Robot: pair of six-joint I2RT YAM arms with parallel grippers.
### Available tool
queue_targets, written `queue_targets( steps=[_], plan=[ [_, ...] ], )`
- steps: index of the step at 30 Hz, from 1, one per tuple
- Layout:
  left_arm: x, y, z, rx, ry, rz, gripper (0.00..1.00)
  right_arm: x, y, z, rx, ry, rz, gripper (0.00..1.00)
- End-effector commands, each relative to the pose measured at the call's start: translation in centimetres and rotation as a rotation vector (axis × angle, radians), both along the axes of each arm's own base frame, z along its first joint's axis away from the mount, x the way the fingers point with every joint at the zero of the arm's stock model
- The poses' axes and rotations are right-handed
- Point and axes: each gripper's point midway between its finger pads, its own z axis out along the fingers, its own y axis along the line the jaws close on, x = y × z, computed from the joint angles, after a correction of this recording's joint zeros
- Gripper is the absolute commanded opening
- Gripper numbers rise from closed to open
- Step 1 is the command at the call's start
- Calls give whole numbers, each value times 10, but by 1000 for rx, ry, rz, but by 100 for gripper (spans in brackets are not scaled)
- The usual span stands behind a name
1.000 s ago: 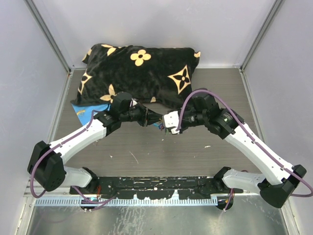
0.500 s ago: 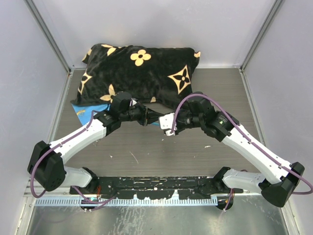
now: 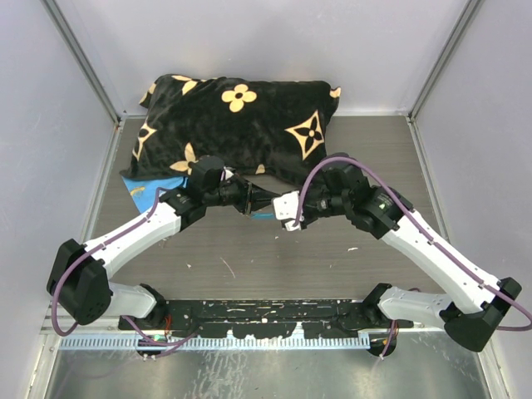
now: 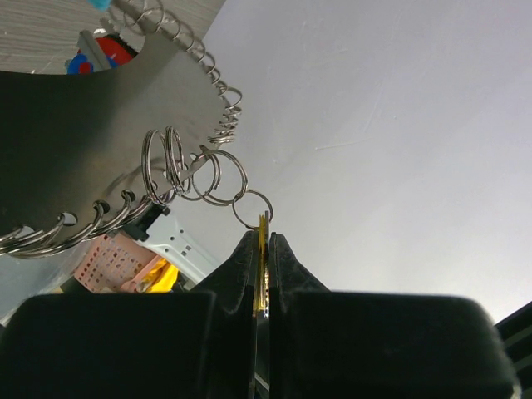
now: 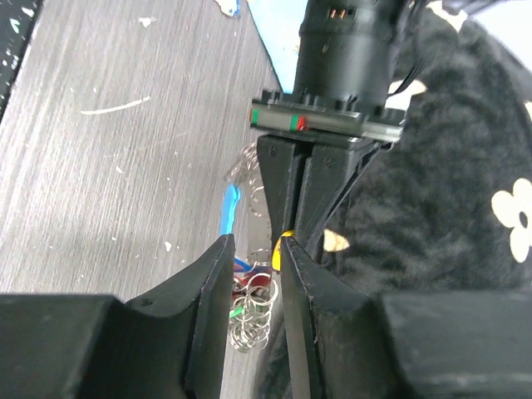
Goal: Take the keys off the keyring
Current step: Remove the key from the keyring.
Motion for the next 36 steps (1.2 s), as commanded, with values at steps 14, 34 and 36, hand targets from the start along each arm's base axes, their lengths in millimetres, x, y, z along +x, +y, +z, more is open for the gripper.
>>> queue_targets(
  steps=[14, 34, 36],
  plan=[
    [-3, -5, 47, -107, -115, -42, 0, 12, 1, 24, 37, -86, -24, 35],
    [-6, -4, 51, -117, -126, -49, 0, 24, 8, 4, -16, -136, -55, 26],
    [-6, -4, 52, -117, -126, -50, 0, 25, 8, 4, -19, -144, -62, 24]
  ],
)
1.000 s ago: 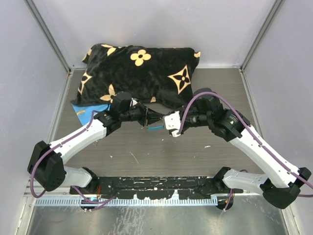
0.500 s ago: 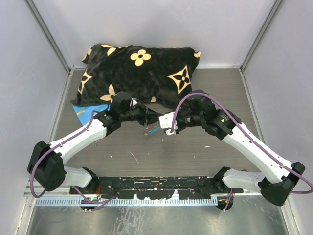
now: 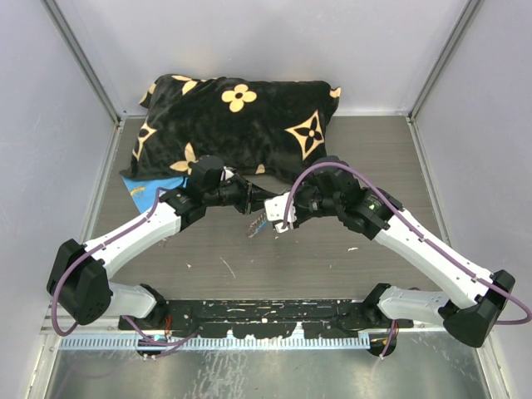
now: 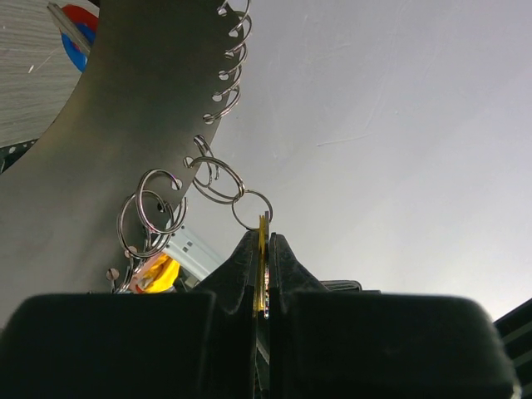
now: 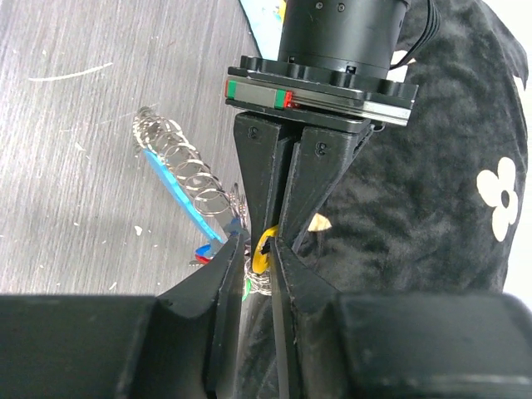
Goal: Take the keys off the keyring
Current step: Remove the key from the keyring.
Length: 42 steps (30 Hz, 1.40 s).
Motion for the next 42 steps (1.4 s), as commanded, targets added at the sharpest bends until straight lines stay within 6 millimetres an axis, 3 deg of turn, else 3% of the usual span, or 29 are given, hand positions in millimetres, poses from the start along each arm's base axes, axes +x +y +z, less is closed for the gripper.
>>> queue_targets(
  steps=[1, 10, 12, 14, 19, 26, 29, 31, 38, 42],
  plan=[
    [-4, -4, 50, -111, -124, -34, 0, 10, 5, 13, 25, -78, -22, 24],
    [-6, -7, 50, -113, -124, -44, 0, 21, 3, 12, 6, -136, -81, 22],
    [-6, -7, 50, -114, -124, -43, 0, 23, 3, 11, -2, -152, -93, 16],
    [-6, -7, 50, -115, -124, -44, 0, 24, 2, 13, -4, -163, -101, 3],
    [-4, -6, 46, -122, -123, -20, 0, 22, 1, 24, 30, -157, -120, 1],
    [-3, -3, 51, -172, -167, 7, 33, 15, 4, 35, 83, -97, -118, 1],
    [-4, -2, 48, -166, -185, 3, 42, 15, 4, 40, 106, -75, -127, 1],
    [-10, 4, 57, -179, -219, 5, 47, 15, 3, 44, 121, -63, -134, 1],
    [-20, 18, 50, -170, -259, 9, 51, 13, -2, 54, 180, 4, -133, 1],
    [-29, 36, 50, -147, -349, 24, 51, 16, -9, 61, 219, 46, -149, 1]
  ],
)
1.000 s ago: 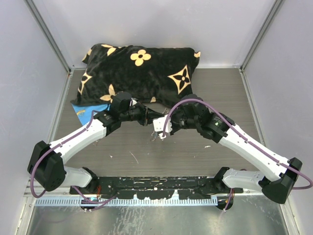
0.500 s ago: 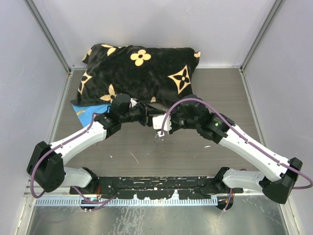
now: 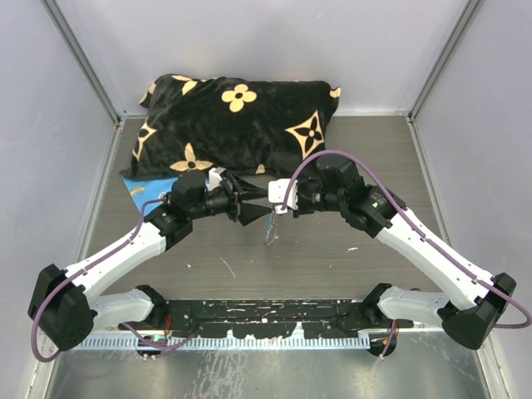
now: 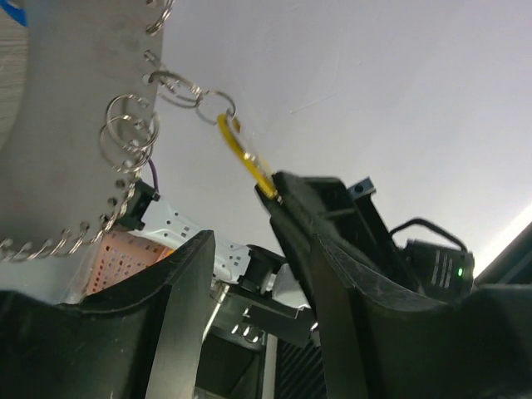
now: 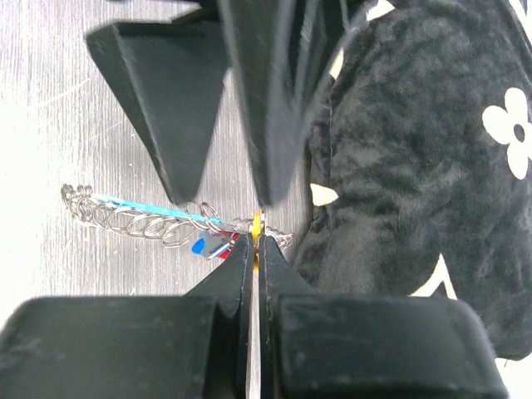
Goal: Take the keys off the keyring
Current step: Remove the key from the keyring.
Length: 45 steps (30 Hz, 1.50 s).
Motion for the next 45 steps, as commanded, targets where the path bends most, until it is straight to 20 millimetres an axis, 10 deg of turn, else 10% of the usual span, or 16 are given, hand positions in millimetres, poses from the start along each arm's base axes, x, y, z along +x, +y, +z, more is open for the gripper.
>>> queue_targets(
  steps=[1, 12, 28, 45],
  plan=[
    [-10, 22, 23, -11, -198, 22, 51, 0, 0, 56, 165, -31, 3, 1],
    [-9, 97, 26, 479, -1028, 220, 59, 7, -9, 68, 190, 97, -92, 1],
    [-37, 11, 9, 1000, -1649, 97, 92, 31, -13, 77, 224, 205, -223, 1],
    [-5, 9, -4, 1237, -1621, 65, 88, 29, -20, 87, 268, 239, -221, 1]
  ],
)
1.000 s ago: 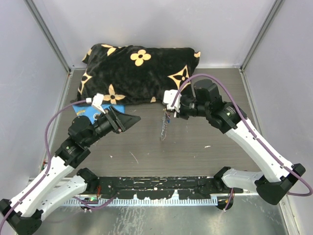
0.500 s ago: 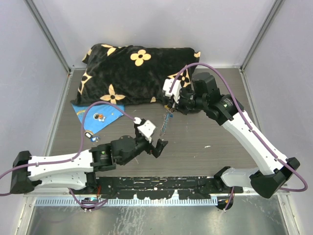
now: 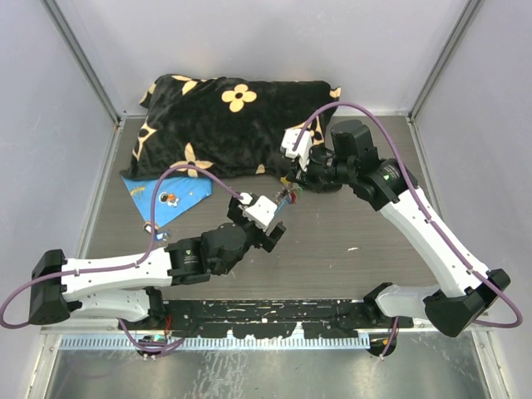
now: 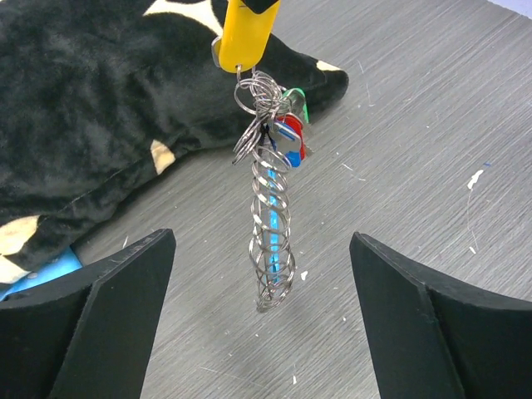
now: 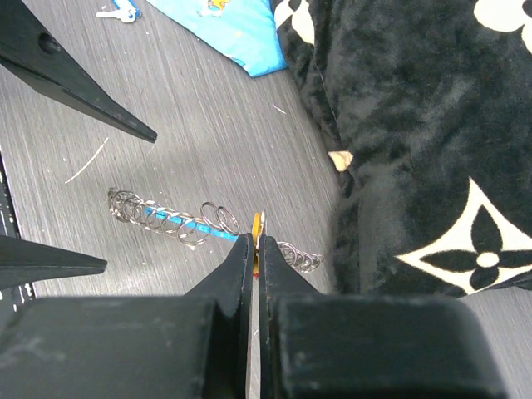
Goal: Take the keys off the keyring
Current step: Remove the key from the keyring.
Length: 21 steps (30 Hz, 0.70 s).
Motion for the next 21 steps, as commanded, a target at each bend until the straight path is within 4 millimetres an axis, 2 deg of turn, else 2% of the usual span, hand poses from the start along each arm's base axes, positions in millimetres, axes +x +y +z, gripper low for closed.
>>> queue_targets(
  steps=[1, 6, 9, 16, 21],
  plan=[
    [14, 0, 28, -61, -29, 42, 85, -2, 3, 48, 103, -97, 15, 1],
    [29, 18, 27, -72, -1, 87, 80, -4, 2, 51, 117, -88, 21, 1],
    [29, 23, 32, -91, -3, 80, 79, -5, 2, 51, 125, -78, 25, 1],
    [14, 33, 53, -173, -8, 18, 73, -6, 2, 52, 156, -43, 30, 1],
    [-9, 20, 80, -318, 31, -125, 61, -4, 4, 50, 181, -6, 29, 1]
  ],
)
